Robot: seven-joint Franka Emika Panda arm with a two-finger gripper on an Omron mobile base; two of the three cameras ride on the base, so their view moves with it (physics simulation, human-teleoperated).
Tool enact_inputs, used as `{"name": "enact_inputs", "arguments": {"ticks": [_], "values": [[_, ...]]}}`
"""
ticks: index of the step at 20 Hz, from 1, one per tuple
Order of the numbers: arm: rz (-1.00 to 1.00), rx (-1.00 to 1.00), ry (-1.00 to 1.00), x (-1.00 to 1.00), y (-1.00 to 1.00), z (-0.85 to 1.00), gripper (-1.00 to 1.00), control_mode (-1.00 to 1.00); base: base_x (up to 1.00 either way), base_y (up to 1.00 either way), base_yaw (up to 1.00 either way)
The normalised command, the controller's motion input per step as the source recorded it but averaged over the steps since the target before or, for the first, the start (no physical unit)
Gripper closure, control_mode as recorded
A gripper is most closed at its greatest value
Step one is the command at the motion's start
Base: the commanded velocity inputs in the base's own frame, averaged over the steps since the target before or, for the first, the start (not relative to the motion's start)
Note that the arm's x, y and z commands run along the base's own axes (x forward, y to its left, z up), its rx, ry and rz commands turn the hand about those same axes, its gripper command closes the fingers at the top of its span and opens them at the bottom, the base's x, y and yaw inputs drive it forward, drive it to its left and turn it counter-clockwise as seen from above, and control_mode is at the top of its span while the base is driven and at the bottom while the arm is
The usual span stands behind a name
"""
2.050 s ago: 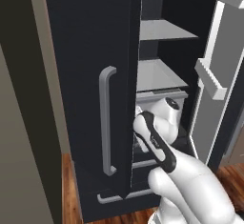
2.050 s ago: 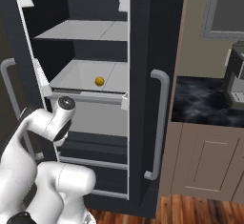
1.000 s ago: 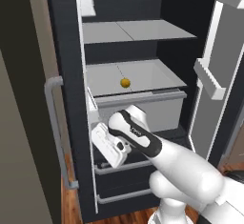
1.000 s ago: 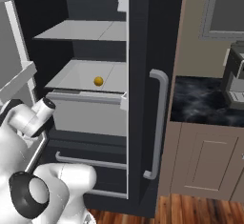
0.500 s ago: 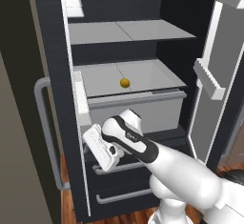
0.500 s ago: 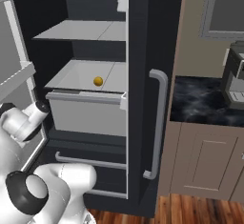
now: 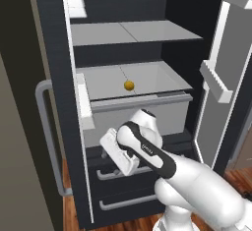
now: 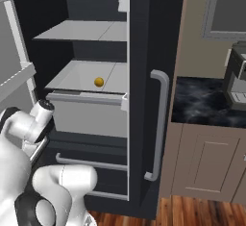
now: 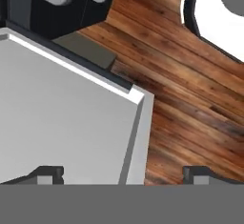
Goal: Retrieve a lemon from the fridge and place it on the cutting board with the fish.
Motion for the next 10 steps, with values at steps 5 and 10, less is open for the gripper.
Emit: {"name": "enact_inputs", "arguments": {"ticks": [5, 10], "values": [[0.30, -0.20, -0.25, 0.05, -0.93, -0.04, -1.00, -1.00, 0.00, 0.00, 0.00], [0.61, -0.26, -0.33, -0.02, -0.93, -0.05, -1.00, -1.00, 0.00, 0.00, 0.00]]}}
